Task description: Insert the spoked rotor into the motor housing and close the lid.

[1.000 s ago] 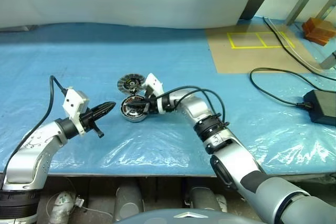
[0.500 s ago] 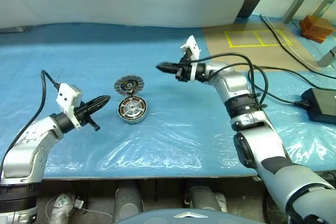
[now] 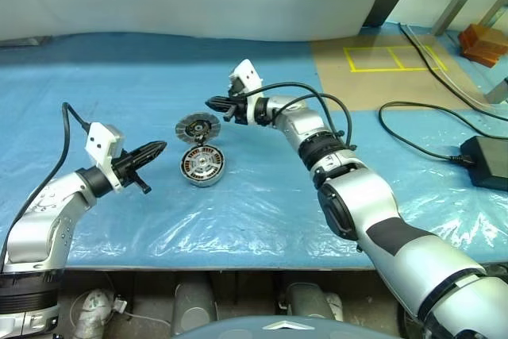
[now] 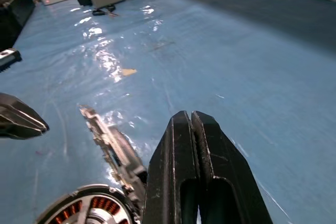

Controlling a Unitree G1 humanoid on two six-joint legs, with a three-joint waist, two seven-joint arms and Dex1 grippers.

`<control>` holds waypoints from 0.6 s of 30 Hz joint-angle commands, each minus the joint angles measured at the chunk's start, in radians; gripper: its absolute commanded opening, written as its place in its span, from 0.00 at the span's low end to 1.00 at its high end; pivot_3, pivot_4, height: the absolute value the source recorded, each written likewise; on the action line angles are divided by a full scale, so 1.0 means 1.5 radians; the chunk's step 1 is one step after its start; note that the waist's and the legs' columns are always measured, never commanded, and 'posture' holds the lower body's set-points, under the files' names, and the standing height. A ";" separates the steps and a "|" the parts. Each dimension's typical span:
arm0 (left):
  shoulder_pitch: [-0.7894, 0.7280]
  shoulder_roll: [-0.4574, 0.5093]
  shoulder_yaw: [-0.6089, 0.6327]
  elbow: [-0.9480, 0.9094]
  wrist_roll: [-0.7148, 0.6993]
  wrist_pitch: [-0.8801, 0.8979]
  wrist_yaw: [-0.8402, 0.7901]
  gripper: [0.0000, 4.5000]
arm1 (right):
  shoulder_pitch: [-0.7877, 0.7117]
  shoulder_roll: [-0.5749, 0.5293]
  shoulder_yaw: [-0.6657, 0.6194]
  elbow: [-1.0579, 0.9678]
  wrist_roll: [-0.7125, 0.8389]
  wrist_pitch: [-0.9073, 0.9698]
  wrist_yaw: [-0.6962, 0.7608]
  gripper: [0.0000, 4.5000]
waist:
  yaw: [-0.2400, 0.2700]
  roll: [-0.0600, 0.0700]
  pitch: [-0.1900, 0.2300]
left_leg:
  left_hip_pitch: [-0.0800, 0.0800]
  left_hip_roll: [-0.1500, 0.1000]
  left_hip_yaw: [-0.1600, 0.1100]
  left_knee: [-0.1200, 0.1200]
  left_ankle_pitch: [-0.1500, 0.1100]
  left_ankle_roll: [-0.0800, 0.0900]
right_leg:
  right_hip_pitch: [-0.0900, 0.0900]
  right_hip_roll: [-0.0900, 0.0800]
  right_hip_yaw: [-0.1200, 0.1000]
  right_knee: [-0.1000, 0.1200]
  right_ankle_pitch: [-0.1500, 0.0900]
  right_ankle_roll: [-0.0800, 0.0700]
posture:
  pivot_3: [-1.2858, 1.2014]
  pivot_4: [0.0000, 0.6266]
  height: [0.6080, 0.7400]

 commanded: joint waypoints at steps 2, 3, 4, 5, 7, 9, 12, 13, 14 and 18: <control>0.031 0.021 0.019 -0.037 -0.009 -0.012 -0.030 0.00 | 0.011 0.008 0.027 -0.059 -0.012 -0.020 0.083 0.01 | 0.000 0.000 0.000 | 0.000 0.000 0.000 0.000 0.000 0.000 | 0.000 0.000 0.000 0.000 0.000 0.000 | 0.52 0.24 1.00; 0.037 0.030 0.019 -0.037 -0.002 -0.017 -0.036 0.00 | 0.025 0.007 0.041 -0.089 -0.014 -0.020 0.107 0.01 | 0.000 0.000 0.000 | 0.000 0.000 0.000 0.000 0.000 0.000 | 0.000 0.000 0.000 0.000 0.000 0.000 | 0.52 0.24 1.00; 0.043 0.036 0.021 -0.037 0.001 -0.020 -0.042 0.00 | 0.039 0.006 0.051 -0.124 -0.010 -0.008 0.130 0.01 | 0.000 0.000 0.000 | 0.000 0.001 0.000 0.000 0.000 0.000 | 0.000 0.000 0.000 0.000 0.000 0.000 | 0.52 0.24 1.00; 0.046 0.040 0.023 -0.038 0.000 -0.020 -0.046 0.00 | 0.052 0.004 0.061 -0.156 -0.008 0.002 0.148 0.01 | 0.000 0.000 0.000 | 0.000 0.001 0.000 0.000 0.000 0.000 | 0.000 0.000 -0.001 0.000 0.000 0.000 | 0.52 0.24 1.00; 0.049 0.045 0.023 -0.038 -0.002 -0.020 -0.050 0.00 | 0.080 -0.006 0.090 -0.204 -0.023 0.000 0.168 0.01 | 0.000 0.000 0.000 | 0.000 0.001 0.000 0.000 0.000 0.000 | 0.000 0.000 -0.001 0.000 0.000 0.000 | 0.52 0.24 1.00; 0.048 0.048 0.025 -0.037 -0.004 -0.019 -0.051 0.00 | 0.107 -0.014 0.112 -0.242 -0.030 0.011 0.186 0.01 | 0.000 0.000 0.000 | 0.000 0.001 0.000 0.000 0.000 0.000 | 0.000 0.000 -0.001 0.000 0.000 0.000 | 0.52 0.24 1.00; 0.036 0.046 0.025 -0.028 -0.005 -0.018 -0.047 0.00 | 0.129 -0.014 0.129 -0.249 -0.044 0.006 0.172 0.01 | 0.000 0.000 0.000 | 0.000 0.001 0.000 0.000 0.000 0.000 | 0.000 0.000 0.000 0.000 0.000 0.000 | 0.52 0.24 1.00; 0.033 0.045 0.023 -0.026 -0.004 -0.018 -0.046 0.00 | 0.135 -0.014 0.135 -0.244 -0.053 -0.003 0.164 0.01 | 0.000 0.000 0.000 | 0.001 0.001 0.000 0.000 0.000 0.000 | 0.000 0.000 0.000 0.000 0.000 0.000 | 0.52 0.24 1.00; 0.030 0.044 0.020 -0.024 -0.001 -0.019 -0.045 0.00 | 0.140 -0.016 0.146 -0.232 -0.071 -0.024 0.150 0.01 | 0.000 0.000 0.000 | 0.001 0.001 0.000 0.000 0.000 0.000 | 0.000 0.000 0.000 0.001 0.000 0.000 | 0.52 0.24 1.00; 0.024 0.041 0.013 -0.020 0.005 -0.020 -0.043 0.00 | 0.150 -0.018 0.166 -0.183 -0.111 -0.069 0.106 0.01 | -0.002 0.000 0.000 | 0.001 0.000 0.000 0.000 0.000 0.000 | 0.000 0.000 0.000 0.001 0.000 0.000 | 0.52 0.24 1.00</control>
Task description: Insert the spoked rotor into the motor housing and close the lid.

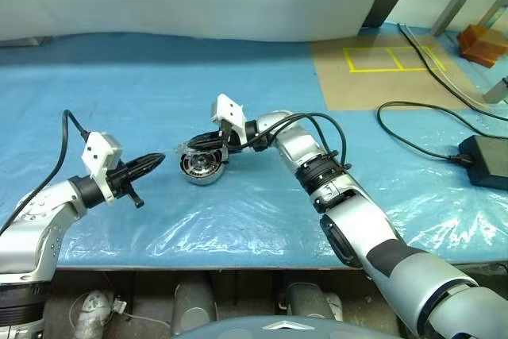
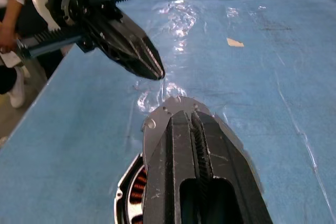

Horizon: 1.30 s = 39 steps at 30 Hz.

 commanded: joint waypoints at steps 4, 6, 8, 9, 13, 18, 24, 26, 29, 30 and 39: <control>-0.010 0.005 0.008 0.000 0.005 -0.012 0.001 0.00 | 0.047 -0.009 0.042 0.035 -0.065 -0.079 -0.043 0.01 | 0.000 0.000 0.000 | 0.000 0.000 0.000 0.000 0.000 0.000 | 0.000 0.000 0.000 0.000 0.000 0.000 | 0.52 0.24 1.00; -0.012 0.008 0.007 0.004 0.007 -0.012 -0.001 0.00 | 0.073 -0.021 0.069 0.033 -0.092 -0.113 -0.043 0.01 | 0.000 0.000 0.000 | 0.000 0.000 0.000 0.000 0.000 0.000 | 0.000 0.000 0.000 0.000 0.000 0.000 | 0.52 0.24 1.00; -0.017 0.010 0.008 0.010 0.009 -0.013 -0.002 0.00 | 0.089 -0.030 0.086 0.032 -0.108 -0.136 -0.041 0.01 | 0.000 0.000 0.000 | 0.001 -0.001 0.000 0.000 0.000 0.000 | 0.002 0.000 0.000 0.000 0.000 0.000 | 0.52 0.24 1.00; -0.018 0.012 0.008 0.013 0.011 -0.015 -0.002 0.00 | 0.095 -0.033 0.089 0.029 -0.109 -0.141 -0.038 0.01 | 0.000 0.000 0.000 | 0.003 -0.001 0.000 0.000 0.000 0.000 | 0.003 0.000 0.000 0.000 0.000 0.000 | 0.52 0.24 1.00; -0.024 0.013 0.005 0.020 0.018 -0.019 -0.004 0.00 | 0.103 -0.034 0.087 0.013 -0.100 -0.137 -0.029 0.01 | 0.000 0.000 0.000 | 0.005 -0.001 0.000 0.000 0.000 0.000 | 0.004 0.000 0.001 0.000 0.000 0.000 | 0.52 0.24 1.00; -0.032 0.009 0.004 0.020 0.017 -0.016 -0.004 0.00 | 0.075 -0.004 -0.010 -0.085 0.054 0.040 0.050 0.01 | 0.001 0.000 0.000 | 0.004 0.000 0.000 0.000 0.000 0.000 | 0.004 0.000 0.001 0.000 0.000 0.000 | 0.52 0.24 1.00; -0.037 0.004 -0.002 0.014 0.015 -0.011 -0.003 0.00 | 0.050 -0.005 -0.060 -0.156 0.096 0.086 0.012 0.05 | 0.001 0.000 0.000 | 0.003 0.000 0.000 0.000 0.000 0.000 | 0.002 0.000 0.001 0.000 0.000 0.000 | 0.52 0.24 1.00; -0.038 0.003 -0.004 0.015 0.015 -0.011 -0.003 0.00 | 0.054 -0.006 -0.059 -0.168 0.095 0.086 0.005 0.13 | 0.001 0.000 0.000 | 0.002 0.000 0.000 0.000 0.000 0.000 | 0.002 0.000 0.001 -0.001 0.000 0.000 | 0.52 0.24 1.00; -0.043 0.000 -0.008 0.020 0.016 -0.012 -0.003 0.00 | 0.059 0.002 -0.055 -0.143 0.078 0.062 -0.029 0.34 | 0.001 0.000 0.000 | 0.002 0.000 0.000 -0.001 0.000 0.000 | 0.002 0.000 0.000 -0.002 0.000 0.000 | 0.52 0.24 1.00; -0.045 0.000 -0.009 0.021 0.017 -0.012 -0.003 0.00 | 0.060 0.003 -0.054 -0.134 0.075 0.056 -0.035 0.43 | 0.001 0.000 0.000 | 0.002 0.000 0.000 -0.001 0.000 0.000 | 0.002 0.000 0.000 -0.002 0.000 0.000 | 0.52 0.24 1.00; -0.049 -0.002 -0.013 0.025 0.017 -0.012 0.001 0.00 | 0.049 0.030 -0.017 -0.022 -0.012 -0.045 -0.140 0.99 | 0.000 0.000 0.000 | 0.002 0.000 0.000 -0.001 0.000 0.000 | 0.002 0.000 0.000 -0.002 0.000 0.000 | 0.52 0.24 1.00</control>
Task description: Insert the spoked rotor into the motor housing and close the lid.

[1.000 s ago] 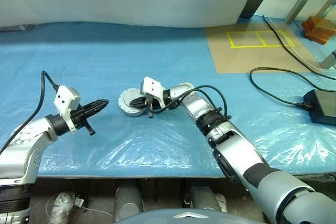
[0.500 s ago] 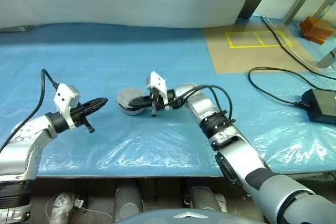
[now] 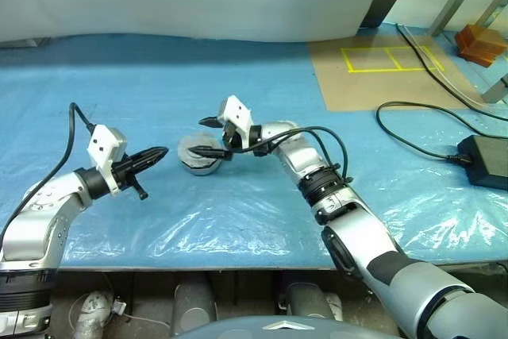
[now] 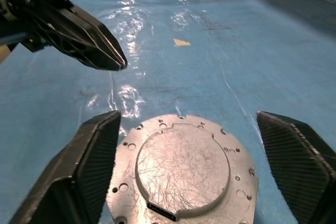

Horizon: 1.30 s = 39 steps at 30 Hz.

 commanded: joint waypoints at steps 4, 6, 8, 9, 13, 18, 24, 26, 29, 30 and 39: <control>0.001 0.000 0.008 -0.012 0.003 -0.008 0.008 0.00 | -0.018 0.021 0.022 0.048 -0.048 -0.046 -0.062 0.99 | 0.000 0.000 0.000 | 0.000 0.000 0.000 0.000 0.000 0.000 | 0.000 0.000 0.000 0.000 0.000 0.000 | 0.52 0.24 1.00; 0.003 -0.001 0.006 -0.013 0.004 -0.008 0.010 0.00 | -0.025 0.024 0.018 0.070 -0.052 -0.055 -0.073 0.99 | 0.000 0.000 0.000 | 0.000 0.000 0.000 0.000 0.000 0.000 | 0.000 0.000 0.000 0.000 0.000 0.000 | 0.52 0.24 1.00; 0.004 -0.002 0.006 -0.014 0.004 -0.008 0.013 0.00 | -0.030 0.025 0.018 0.087 -0.055 -0.064 -0.074 0.99 | 0.000 0.000 0.000 | 0.000 0.000 0.000 0.000 0.000 0.000 | 0.000 0.000 0.000 0.000 0.000 0.000 | 0.52 0.24 1.00; 0.004 -0.003 0.005 -0.014 0.004 -0.008 0.014 0.00 | -0.032 0.026 0.018 0.093 -0.056 -0.068 -0.075 0.99 | 0.000 0.000 0.000 | 0.000 0.000 0.000 0.000 0.000 0.000 | 0.000 0.000 0.000 0.000 0.000 0.000 | 0.52 0.24 1.00; 0.005 -0.005 0.005 -0.013 0.005 -0.009 0.017 0.00 | -0.041 0.029 0.020 0.141 -0.071 -0.083 -0.094 0.99 | -0.001 0.000 0.000 | 0.000 0.000 0.000 0.000 0.000 0.000 | 0.000 0.000 0.000 0.001 0.000 0.000 | 0.52 0.24 1.00; 0.005 -0.008 0.007 -0.014 0.006 -0.008 0.020 0.00 | -0.032 0.029 0.027 0.151 -0.077 -0.109 -0.077 0.86 | -0.001 0.000 0.000 | 0.000 0.000 0.000 0.000 0.000 0.000 | 0.000 0.000 0.000 0.001 0.000 0.000 | 0.52 0.24 1.00; 0.010 -0.009 0.008 -0.014 0.005 -0.009 0.021 0.00 | -0.022 0.028 0.025 0.140 -0.076 -0.111 -0.066 0.66 | 0.000 0.000 0.000 | 0.000 0.000 0.000 0.000 0.000 0.000 | 0.000 0.000 0.000 0.001 0.000 0.000 | 0.52 0.24 1.00; 0.009 -0.009 0.007 -0.014 0.005 -0.009 0.021 0.00 | -0.023 0.025 0.023 0.142 -0.074 -0.112 -0.062 0.66 | 0.000 0.000 0.000 | 0.000 0.000 0.000 0.000 0.000 0.000 | 0.000 0.000 0.000 0.001 0.000 0.000 | 0.52 0.24 1.00; 0.007 -0.008 0.007 -0.013 0.005 -0.010 0.020 0.00 | -0.027 0.020 0.015 0.135 -0.064 -0.097 -0.045 0.66 | 0.000 0.000 0.000 | 0.000 0.000 0.000 0.000 0.000 0.000 | 0.000 0.000 0.000 0.001 0.000 0.000 | 0.52 0.24 1.00; 0.006 -0.008 0.008 -0.012 0.005 -0.010 0.020 0.00 | -0.027 0.017 0.013 0.128 -0.061 -0.090 -0.038 0.66 | 0.000 0.000 0.000 | 0.000 0.000 0.000 0.000 0.000 0.000 | 0.000 0.000 0.000 0.001 0.000 0.000 | 0.52 0.24 1.00; 0.005 -0.013 0.001 -0.009 0.009 -0.013 0.020 0.00 | -0.004 0.006 0.016 0.084 -0.053 -0.041 0.008 0.66 | 0.001 0.000 0.000 | 0.000 0.000 0.000 0.000 0.000 0.000 | 0.000 0.000 0.000 0.000 0.000 0.000 | 0.52 0.24 1.00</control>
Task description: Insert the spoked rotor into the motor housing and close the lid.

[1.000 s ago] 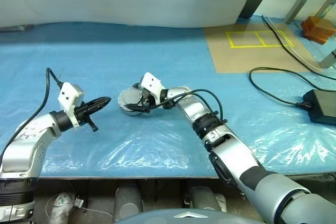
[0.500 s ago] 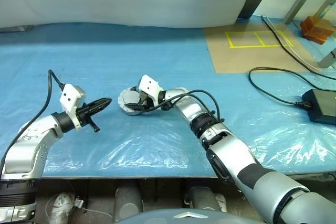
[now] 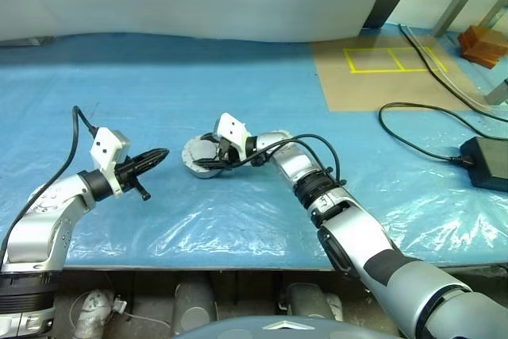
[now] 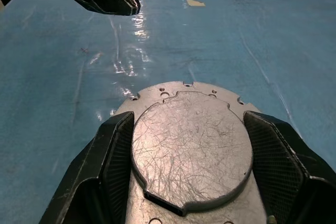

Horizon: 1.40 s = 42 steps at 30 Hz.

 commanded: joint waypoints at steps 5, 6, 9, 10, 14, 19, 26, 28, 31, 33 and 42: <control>-0.007 -0.002 0.004 -0.008 0.002 -0.013 0.000 0.00 | 0.013 0.002 0.017 0.016 -0.032 -0.014 -0.041 0.66 | -0.001 0.000 0.000 | 0.000 0.000 0.000 0.000 0.000 0.000 | 0.000 0.000 0.000 0.000 0.000 0.000 | 0.52 0.24 1.00; -0.007 -0.002 0.003 -0.008 0.002 -0.013 0.000 0.00 | 0.014 0.004 0.018 0.023 -0.036 -0.013 -0.052 0.66 | -0.001 0.000 0.000 | 0.000 0.000 0.000 0.000 0.000 0.000 | 0.000 0.000 0.000 0.000 0.000 0.000 | 0.52 0.24 1.00; -0.009 -0.005 -0.002 -0.009 0.004 -0.013 0.001 0.00 | 0.024 -0.002 0.039 0.068 -0.066 -0.023 -0.086 0.66 | -0.002 0.000 0.000 | 0.002 0.000 0.000 0.000 0.000 0.000 | 0.001 0.000 0.001 0.001 0.000 0.000 | 0.52 0.24 1.00; -0.011 -0.006 -0.004 -0.008 0.006 -0.013 0.002 0.00 | 0.031 -0.007 0.049 0.080 -0.075 -0.030 -0.089 0.66 | -0.002 0.000 0.000 | 0.002 0.000 0.000 0.000 0.000 0.000 | 0.001 0.000 0.001 0.001 0.000 0.000 | 0.52 0.24 1.00; -0.020 -0.013 -0.021 -0.001 0.020 -0.018 0.007 0.00 | 0.046 -0.016 0.057 0.091 -0.074 -0.029 -0.065 0.66 | -0.001 0.001 -0.001 | 0.007 -0.001 0.001 -0.001 0.000 0.000 | 0.004 -0.001 0.001 0.001 0.000 0.000 | 0.52 0.24 1.00; -0.033 -0.029 -0.064 0.047 0.072 -0.031 0.026 0.00 | 0.048 -0.012 0.048 0.075 -0.056 -0.018 -0.046 0.66 | 0.001 0.003 -0.002 | 0.008 -0.002 0.001 -0.001 -0.002 0.003 | 0.007 -0.003 0.002 0.000 -0.001 0.000 | 0.52 0.24 1.00; -0.053 -0.081 -0.086 0.081 0.098 -0.050 0.059 0.00 | 0.039 -0.003 0.031 0.072 -0.043 -0.013 -0.046 0.66 | 0.000 0.004 -0.002 | 0.007 -0.002 0.001 -0.003 0.000 0.000 | 0.006 -0.002 0.001 -0.003 -0.001 0.001 | 0.52 0.24 1.00; -0.052 -0.088 -0.087 0.087 0.100 -0.057 0.058 0.00 | 0.042 -0.005 0.031 0.071 -0.046 -0.015 -0.047 0.66 | -0.001 0.004 -0.002 | 0.007 -0.002 0.001 -0.003 0.000 0.000 | 0.006 -0.002 0.001 -0.003 -0.001 0.001 | 0.52 0.24 1.00; -0.054 -0.093 -0.087 0.103 0.106 -0.067 0.058 0.00 | 0.048 -0.011 0.034 0.069 -0.050 -0.018 -0.046 0.66 | -0.001 0.004 -0.002 | 0.007 -0.002 0.001 -0.004 0.000 0.000 | 0.006 -0.002 0.001 -0.004 -0.001 0.001 | 0.52 0.24 1.00; -0.054 -0.094 -0.086 0.105 0.104 -0.069 0.055 0.00 | 0.051 -0.013 0.035 0.068 -0.052 -0.018 -0.044 0.66 | -0.001 0.004 -0.003 | 0.008 -0.002 0.001 -0.005 0.000 0.000 | 0.007 -0.002 0.001 -0.006 -0.001 0.001 | 0.52 0.24 1.00; -0.052 -0.110 -0.110 0.162 0.124 -0.090 0.052 0.00 | 0.054 -0.008 0.031 0.055 -0.040 0.003 -0.030 0.66 | -0.001 0.006 -0.004 | 0.011 -0.002 0.001 -0.009 0.000 0.000 | 0.012 -0.002 0.001 -0.010 -0.001 0.001 | 0.52 0.24 1.00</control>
